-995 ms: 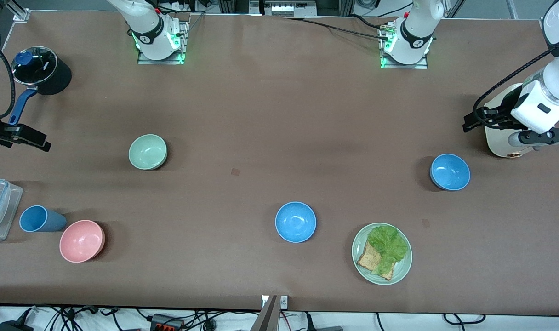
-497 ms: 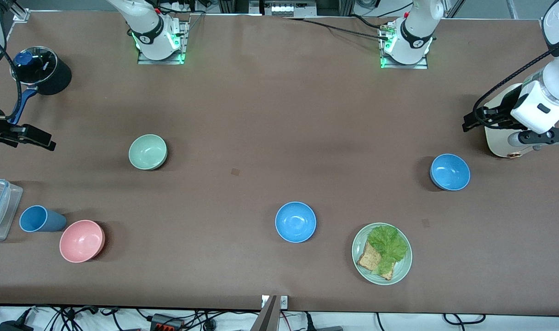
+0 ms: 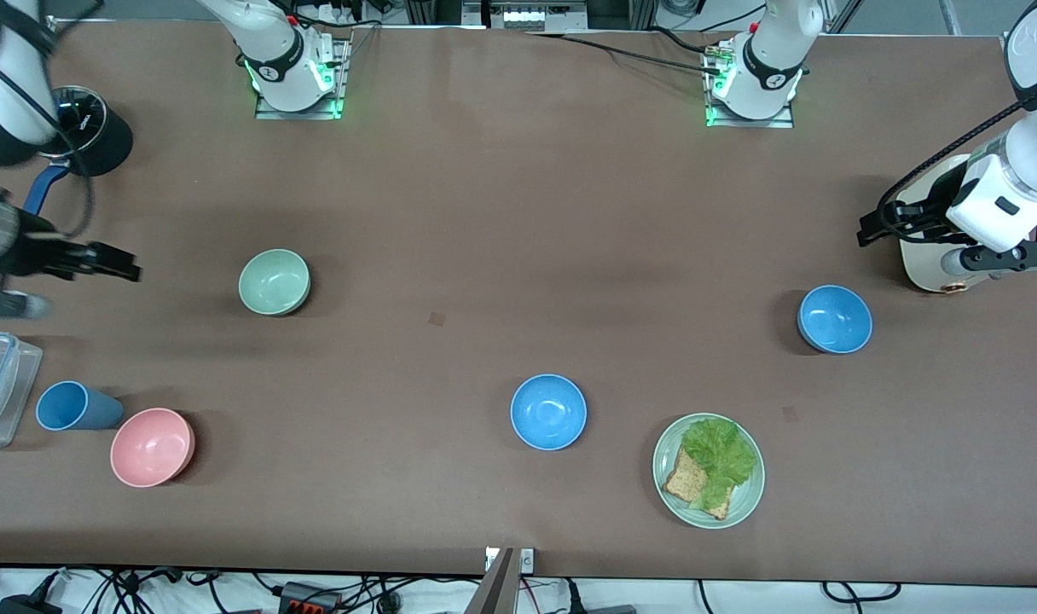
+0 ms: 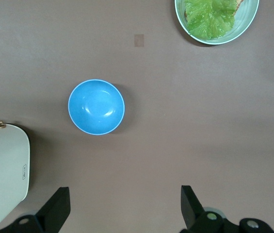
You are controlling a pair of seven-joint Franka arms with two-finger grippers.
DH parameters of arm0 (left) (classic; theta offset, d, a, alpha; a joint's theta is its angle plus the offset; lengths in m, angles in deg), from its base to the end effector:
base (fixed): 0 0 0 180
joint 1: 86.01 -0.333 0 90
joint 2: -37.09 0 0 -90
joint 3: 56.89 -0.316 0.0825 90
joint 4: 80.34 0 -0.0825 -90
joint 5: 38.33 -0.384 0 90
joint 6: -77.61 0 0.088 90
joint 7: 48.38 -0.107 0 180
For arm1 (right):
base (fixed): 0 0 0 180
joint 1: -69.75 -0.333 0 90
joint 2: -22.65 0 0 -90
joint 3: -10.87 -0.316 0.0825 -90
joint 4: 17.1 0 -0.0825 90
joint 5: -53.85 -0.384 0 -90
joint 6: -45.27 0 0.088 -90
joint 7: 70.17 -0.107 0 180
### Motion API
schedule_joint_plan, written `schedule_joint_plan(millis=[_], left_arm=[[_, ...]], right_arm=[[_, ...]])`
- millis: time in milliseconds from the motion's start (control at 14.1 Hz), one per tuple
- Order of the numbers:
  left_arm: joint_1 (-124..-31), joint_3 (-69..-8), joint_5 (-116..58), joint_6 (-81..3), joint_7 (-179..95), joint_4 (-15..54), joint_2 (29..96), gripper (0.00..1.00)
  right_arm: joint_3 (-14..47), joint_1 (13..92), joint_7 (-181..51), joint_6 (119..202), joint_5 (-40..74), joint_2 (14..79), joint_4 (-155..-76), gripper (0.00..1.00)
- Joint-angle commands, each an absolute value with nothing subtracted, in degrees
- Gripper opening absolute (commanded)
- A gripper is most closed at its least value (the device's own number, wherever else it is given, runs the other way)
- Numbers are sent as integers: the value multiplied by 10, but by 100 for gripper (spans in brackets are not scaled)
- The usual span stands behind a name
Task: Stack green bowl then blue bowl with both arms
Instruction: 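Reach the right gripper toward the pale green bowl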
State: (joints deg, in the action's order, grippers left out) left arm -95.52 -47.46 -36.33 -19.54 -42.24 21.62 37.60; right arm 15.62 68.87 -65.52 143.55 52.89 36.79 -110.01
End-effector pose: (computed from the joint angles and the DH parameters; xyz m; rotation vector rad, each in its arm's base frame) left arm 0.5558 -0.0023 0.5313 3.1021 0.1777 -0.1469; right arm 0.6180 -0.0360 0.4668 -3.1252 -0.0170 0.2381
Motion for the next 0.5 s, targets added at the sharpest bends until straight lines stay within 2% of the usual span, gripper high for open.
schedule_joint_plan(millis=[0, 426], left_arm=[[-959, -475, -353, -184, -425, 200, 385, 100], [-959, -475, -352, -184, -425, 200, 386, 100]], right_arm=[[156, 674, -640, 1444, 538, 431, -1112, 100], [156, 659, -640, 1463, 539, 555, -1120, 100]])
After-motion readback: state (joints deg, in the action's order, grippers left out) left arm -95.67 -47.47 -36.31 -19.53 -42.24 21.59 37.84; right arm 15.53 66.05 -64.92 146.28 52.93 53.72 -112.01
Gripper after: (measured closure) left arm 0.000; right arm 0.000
